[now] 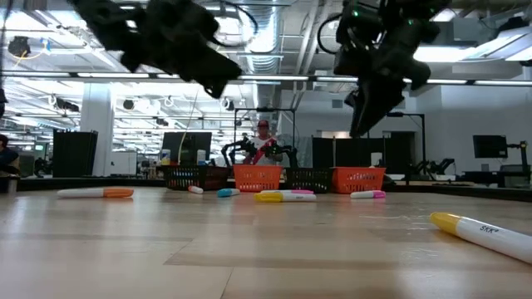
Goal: Pick & Place Markers
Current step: Put the small yellow highlighter pen into the left orange basket
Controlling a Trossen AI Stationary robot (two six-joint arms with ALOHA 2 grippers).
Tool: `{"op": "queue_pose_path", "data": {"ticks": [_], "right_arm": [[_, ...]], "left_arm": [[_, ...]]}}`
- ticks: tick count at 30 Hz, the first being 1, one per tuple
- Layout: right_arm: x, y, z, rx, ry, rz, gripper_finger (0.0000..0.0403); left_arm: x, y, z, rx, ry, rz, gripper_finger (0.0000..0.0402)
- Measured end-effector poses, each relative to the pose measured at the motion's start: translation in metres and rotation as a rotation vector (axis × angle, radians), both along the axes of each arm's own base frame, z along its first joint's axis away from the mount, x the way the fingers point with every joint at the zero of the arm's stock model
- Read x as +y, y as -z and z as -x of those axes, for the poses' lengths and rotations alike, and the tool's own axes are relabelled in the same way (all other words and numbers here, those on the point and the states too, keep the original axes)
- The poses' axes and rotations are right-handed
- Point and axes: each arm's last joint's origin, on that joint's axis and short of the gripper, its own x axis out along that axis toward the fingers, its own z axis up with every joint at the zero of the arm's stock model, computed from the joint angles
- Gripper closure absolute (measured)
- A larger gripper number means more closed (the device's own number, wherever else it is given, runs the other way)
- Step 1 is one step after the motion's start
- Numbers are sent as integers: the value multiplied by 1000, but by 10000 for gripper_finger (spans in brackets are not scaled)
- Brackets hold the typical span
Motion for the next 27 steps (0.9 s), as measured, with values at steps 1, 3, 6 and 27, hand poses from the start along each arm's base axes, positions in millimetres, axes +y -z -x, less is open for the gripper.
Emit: {"op": "queue_pose_path", "data": {"ticks": [1, 3, 6, 27], "right_arm": [[3, 5, 0, -15, -14, -7, 276], [10, 12, -1, -51, -50, -33, 276], [23, 22, -5, -127, -90, -55, 276], [109, 39, 4, -163, -361, -100, 276]], "left_arm": [[-6, 0, 7, -12, 22, -20, 339], [-14, -3, 22, -44, 43, -40, 339], [-19, -8, 47, -95, 32, -40, 339], [-23, 16, 86, -201, -68, 105, 339]]}}
